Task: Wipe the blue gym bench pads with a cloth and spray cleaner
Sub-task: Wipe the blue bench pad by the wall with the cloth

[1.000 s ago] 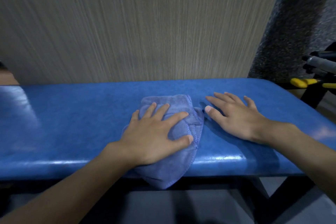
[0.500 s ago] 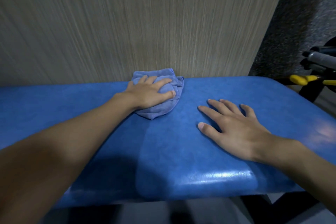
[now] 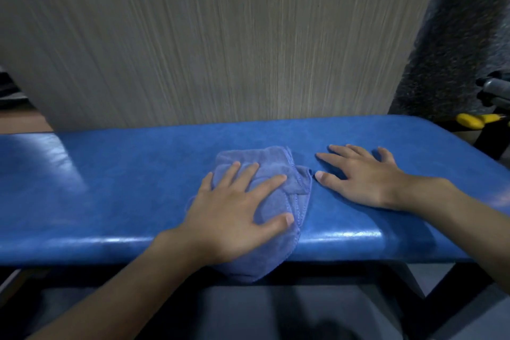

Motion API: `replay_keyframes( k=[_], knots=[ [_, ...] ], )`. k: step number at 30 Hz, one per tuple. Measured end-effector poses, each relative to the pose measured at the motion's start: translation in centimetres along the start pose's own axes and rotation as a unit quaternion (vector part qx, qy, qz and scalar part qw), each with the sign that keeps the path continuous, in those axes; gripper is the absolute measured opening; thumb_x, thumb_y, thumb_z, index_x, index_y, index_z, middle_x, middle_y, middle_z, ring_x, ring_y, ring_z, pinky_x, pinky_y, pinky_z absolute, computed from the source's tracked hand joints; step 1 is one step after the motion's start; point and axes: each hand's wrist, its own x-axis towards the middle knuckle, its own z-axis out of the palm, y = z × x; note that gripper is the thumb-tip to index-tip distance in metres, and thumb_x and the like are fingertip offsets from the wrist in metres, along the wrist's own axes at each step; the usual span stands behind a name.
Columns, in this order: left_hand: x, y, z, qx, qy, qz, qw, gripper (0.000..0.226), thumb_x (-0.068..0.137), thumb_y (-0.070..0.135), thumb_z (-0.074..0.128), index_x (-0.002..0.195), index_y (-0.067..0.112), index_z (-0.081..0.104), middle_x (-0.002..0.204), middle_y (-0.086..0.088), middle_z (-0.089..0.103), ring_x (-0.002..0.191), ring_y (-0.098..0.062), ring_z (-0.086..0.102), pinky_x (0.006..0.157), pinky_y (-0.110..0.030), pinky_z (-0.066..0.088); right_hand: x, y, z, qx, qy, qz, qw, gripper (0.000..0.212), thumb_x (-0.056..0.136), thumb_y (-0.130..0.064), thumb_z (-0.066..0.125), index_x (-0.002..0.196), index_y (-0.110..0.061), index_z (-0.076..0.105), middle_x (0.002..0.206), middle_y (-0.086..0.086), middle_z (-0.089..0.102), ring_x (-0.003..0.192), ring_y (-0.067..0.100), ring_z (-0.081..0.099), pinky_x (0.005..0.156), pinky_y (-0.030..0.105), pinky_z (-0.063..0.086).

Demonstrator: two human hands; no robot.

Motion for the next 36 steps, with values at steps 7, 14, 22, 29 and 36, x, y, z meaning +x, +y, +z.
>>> replay_keyframes(
  k=[7,14,22,29,36],
  knots=[
    [6.5,-3.0,-0.4,-0.014,-0.012,-0.019,1.000,0.069,0.079,0.087,0.022,0.142,0.066,0.006,0.167,0.009,0.004,0.154,-0.020,-0.003,0.119,-0.058,0.007,1.3,-2.3,-0.5,0.041,0.035,-0.044,0.998,0.066,0.094,-0.064,0.021,0.155,-0.039,0.014,0.164,-0.011,0.008,0.151,0.011,0.002,0.120,0.052,0.000],
    [16.7,-7.7,-1.0,-0.029,-0.005,-0.039,0.999,0.063,0.081,0.083,0.022,0.141,0.065,0.020,0.164,0.012,0.017,0.153,-0.025,0.009,0.117,-0.058,0.014,1.8,-2.9,1.2,-0.010,0.009,-0.049,0.999,0.074,0.086,-0.070,0.008,0.154,-0.040,0.011,0.164,-0.011,0.001,0.150,0.012,-0.006,0.120,0.050,-0.002],
    [15.9,-7.5,-0.7,-0.026,0.002,-0.023,0.999,0.068,0.079,0.082,0.016,0.143,0.062,0.018,0.163,0.007,0.019,0.151,-0.025,0.011,0.117,-0.057,0.013,1.9,-3.1,1.1,-0.003,0.017,-0.031,0.999,0.070,0.089,-0.070,0.017,0.153,-0.042,0.015,0.164,-0.012,0.005,0.150,0.011,-0.001,0.120,0.049,0.000],
    [4.4,-4.4,-0.5,0.003,0.000,0.014,1.000,0.074,0.080,0.084,0.017,0.149,0.058,0.007,0.168,0.005,0.002,0.154,-0.022,-0.003,0.119,-0.056,0.007,1.2,-4.2,0.0,-0.027,0.018,0.013,0.999,0.060,0.094,-0.067,0.025,0.150,-0.044,0.024,0.162,-0.016,0.014,0.151,0.015,0.004,0.118,0.058,-0.001],
    [1.0,-4.0,-0.3,-0.010,-0.003,0.001,1.000,0.079,0.073,0.086,0.013,0.147,0.061,0.004,0.167,0.009,-0.003,0.154,-0.021,-0.010,0.120,-0.057,0.002,1.2,-5.8,1.0,0.042,0.023,0.004,0.999,0.058,0.098,-0.060,0.018,0.152,-0.041,0.023,0.163,-0.014,0.013,0.151,0.011,0.005,0.120,0.050,0.002]
  ],
)
